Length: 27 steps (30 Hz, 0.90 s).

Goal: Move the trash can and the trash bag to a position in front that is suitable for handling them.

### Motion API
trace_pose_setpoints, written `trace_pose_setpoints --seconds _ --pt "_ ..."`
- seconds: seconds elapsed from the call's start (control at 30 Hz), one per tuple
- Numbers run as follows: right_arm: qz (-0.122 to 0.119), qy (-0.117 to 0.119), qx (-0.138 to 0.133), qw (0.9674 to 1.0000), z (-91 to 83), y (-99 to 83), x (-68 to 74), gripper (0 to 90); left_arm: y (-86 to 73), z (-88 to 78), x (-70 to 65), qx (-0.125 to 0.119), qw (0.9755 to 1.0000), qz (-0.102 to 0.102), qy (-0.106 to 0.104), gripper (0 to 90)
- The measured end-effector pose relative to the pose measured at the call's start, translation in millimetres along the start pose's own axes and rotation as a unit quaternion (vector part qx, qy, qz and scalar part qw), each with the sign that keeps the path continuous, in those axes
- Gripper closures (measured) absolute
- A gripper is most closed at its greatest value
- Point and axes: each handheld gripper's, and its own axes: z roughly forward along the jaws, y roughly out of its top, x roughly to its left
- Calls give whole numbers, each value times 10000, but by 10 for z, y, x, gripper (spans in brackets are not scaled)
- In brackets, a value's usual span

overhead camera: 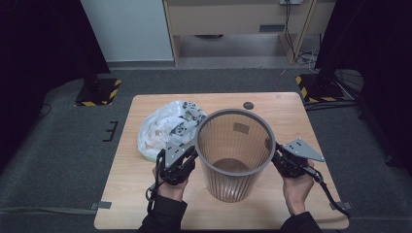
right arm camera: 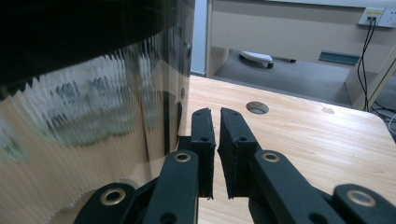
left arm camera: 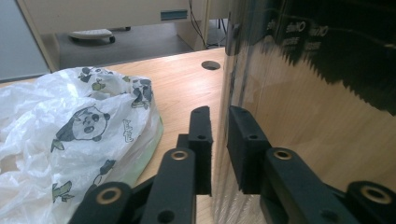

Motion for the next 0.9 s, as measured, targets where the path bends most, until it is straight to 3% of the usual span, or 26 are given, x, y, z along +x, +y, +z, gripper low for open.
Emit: trace_pose_setpoints --seconds 0.07,0.23,0.43,0.57,0.7,0.9 --pt "-35 -54 10 10000 37 16 71 866 -18 -3 21 -24 10000 -33 52 847" --pt "163 -78 -46 9998 97 16 146 874 -12 -6 39 -26 9997 -7 243 888" --pt "125 -171 -11 9998 162 52 229 881 3 16 103 -44 9989 -45 466 897" --pt "82 -181 -39 9998 211 58 290 871 -13 -4 181 -107 9990 37 440 892" --pt "-36 -157 -50 9999 215 59 250 746 8 -11 345 -219 9993 117 263 769" --pt "-119 -187 -65 9997 178 -55 22 528 26 0 792 -181 9958 307 842 658"
